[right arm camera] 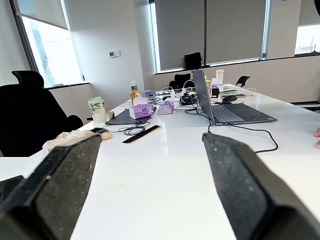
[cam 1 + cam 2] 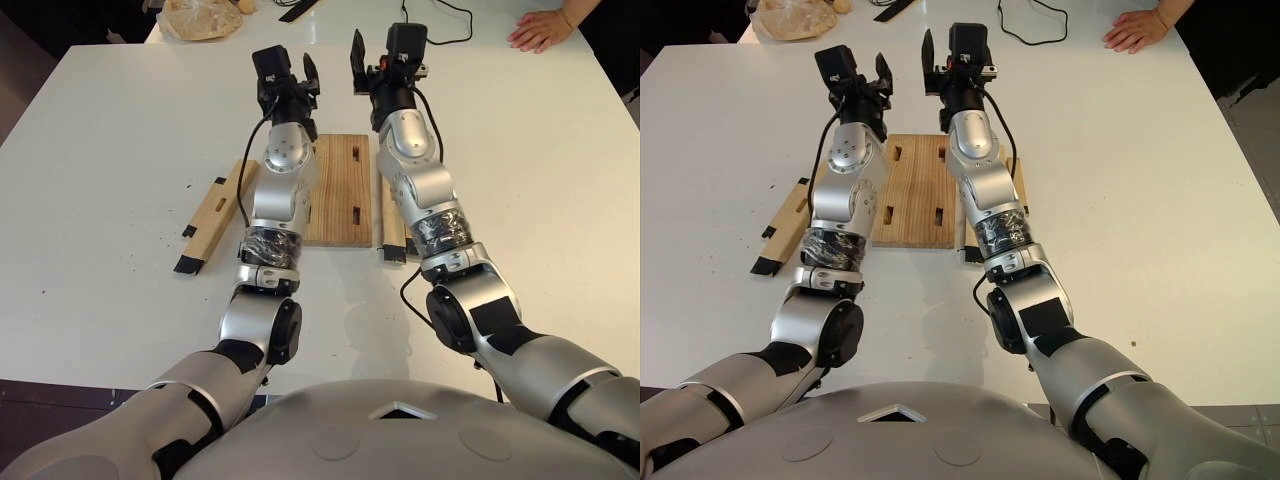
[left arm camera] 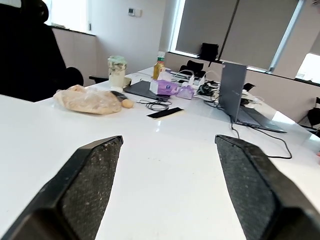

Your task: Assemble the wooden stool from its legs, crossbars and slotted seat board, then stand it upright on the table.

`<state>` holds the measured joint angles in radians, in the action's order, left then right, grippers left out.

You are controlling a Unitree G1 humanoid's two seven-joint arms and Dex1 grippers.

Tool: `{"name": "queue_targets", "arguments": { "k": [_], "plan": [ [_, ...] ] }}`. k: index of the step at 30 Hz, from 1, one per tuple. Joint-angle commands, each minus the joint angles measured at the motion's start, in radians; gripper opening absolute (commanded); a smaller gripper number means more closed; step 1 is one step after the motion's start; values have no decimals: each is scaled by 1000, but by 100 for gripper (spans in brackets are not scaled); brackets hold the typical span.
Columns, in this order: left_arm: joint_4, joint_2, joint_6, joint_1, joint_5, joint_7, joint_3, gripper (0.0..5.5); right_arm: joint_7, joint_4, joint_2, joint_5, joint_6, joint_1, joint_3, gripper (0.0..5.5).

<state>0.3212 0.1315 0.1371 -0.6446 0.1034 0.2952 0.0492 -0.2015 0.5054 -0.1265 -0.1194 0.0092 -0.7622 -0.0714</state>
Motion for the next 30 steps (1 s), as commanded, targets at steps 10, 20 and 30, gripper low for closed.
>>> {"name": "queue_targets", "arguments": {
  "k": [10, 20, 30],
  "plan": [
    [-228, -230, 198, 146, 289, -423, 96, 344, -23, -30, -101, 7, 8, 29, -24, 372],
    [42, -839, 102, 434, 275, -1036, 285, 344, -49, -53, -102, 12, 56, 46, -52, 372],
    [215, -896, -45, 541, 178, -1163, 247, 344, -39, -58, -111, -1, 68, 53, -65, 372]
  ]
}}
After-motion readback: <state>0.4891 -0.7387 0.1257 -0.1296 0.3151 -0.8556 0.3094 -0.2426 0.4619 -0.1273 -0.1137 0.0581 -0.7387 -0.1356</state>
